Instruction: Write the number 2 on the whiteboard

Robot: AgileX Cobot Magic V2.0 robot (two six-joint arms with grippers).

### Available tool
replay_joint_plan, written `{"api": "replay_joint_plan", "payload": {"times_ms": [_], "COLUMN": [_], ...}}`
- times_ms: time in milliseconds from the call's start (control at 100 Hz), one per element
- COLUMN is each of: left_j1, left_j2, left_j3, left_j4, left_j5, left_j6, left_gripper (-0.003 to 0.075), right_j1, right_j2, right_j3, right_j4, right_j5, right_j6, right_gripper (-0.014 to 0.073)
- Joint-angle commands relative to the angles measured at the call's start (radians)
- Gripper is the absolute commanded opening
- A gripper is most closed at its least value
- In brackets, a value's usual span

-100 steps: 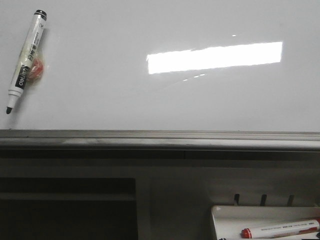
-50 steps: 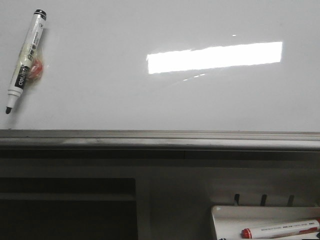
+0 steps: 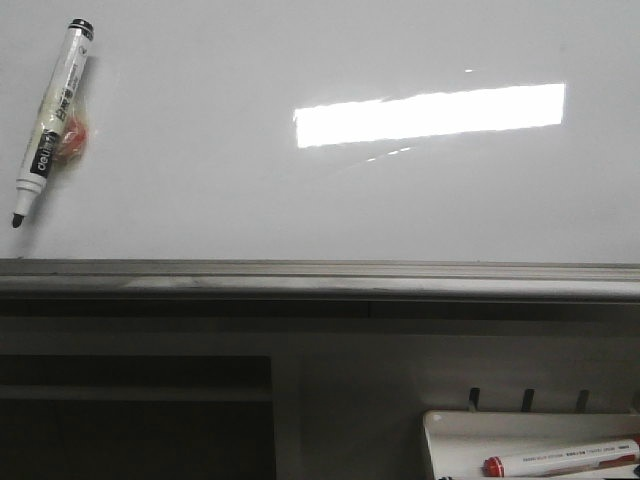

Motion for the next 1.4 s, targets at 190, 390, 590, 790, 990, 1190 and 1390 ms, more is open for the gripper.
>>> {"api": "replay_joint_plan", "payload": {"times_ms": [190, 390, 590, 790, 990, 1190, 1390], "left_j1": [0.002, 0.002, 0.002, 0.002, -0.004, -0.040, -0.048], "left_j2": [-0.028, -0.026, 0.023, 0.126, 0.198, 0.209, 0.229], "left_j3": [0.009, -0.003, -0.154, -0.292, -0.328, -0.309, -0.278], "left_j4": [-0.016, -0.016, -0.002, -0.007, -0.017, -0.133, -0.056], "left_j5": [-0.090, -0.065, 0.179, 0.209, 0.213, 0.105, 0.001], "left_j6": [0.001, 0.001, 0.001, 0.001, 0.001, 0.001, 0.019], "left_gripper": [-0.0020, -0.0021, -0.0021, -0.0020, 0.0080, 0.0545, 0.0530], "right_j1": [-0.005, -0.005, -0.005, -0.005, -0.005, -0.005, -0.005], "right_j2": [-0.019, -0.019, 0.075, 0.256, 0.340, 0.344, 0.344], "right_j3": [0.024, -0.011, -0.184, -0.411, -0.482, -0.479, -0.479], "right_j4": [-0.006, 0.074, 0.160, 0.163, 0.183, 0.183, 0.198], "right_j5": [-0.117, 0.054, 0.315, 0.670, 0.644, 0.628, 0.665], "right_j6": [-0.002, 0.045, 0.047, 0.047, 0.047, 0.047, 0.047], "right_gripper": [-0.0071, -0.0071, -0.0060, -0.0060, -0.0060, -0.0060, -0.0060]}}
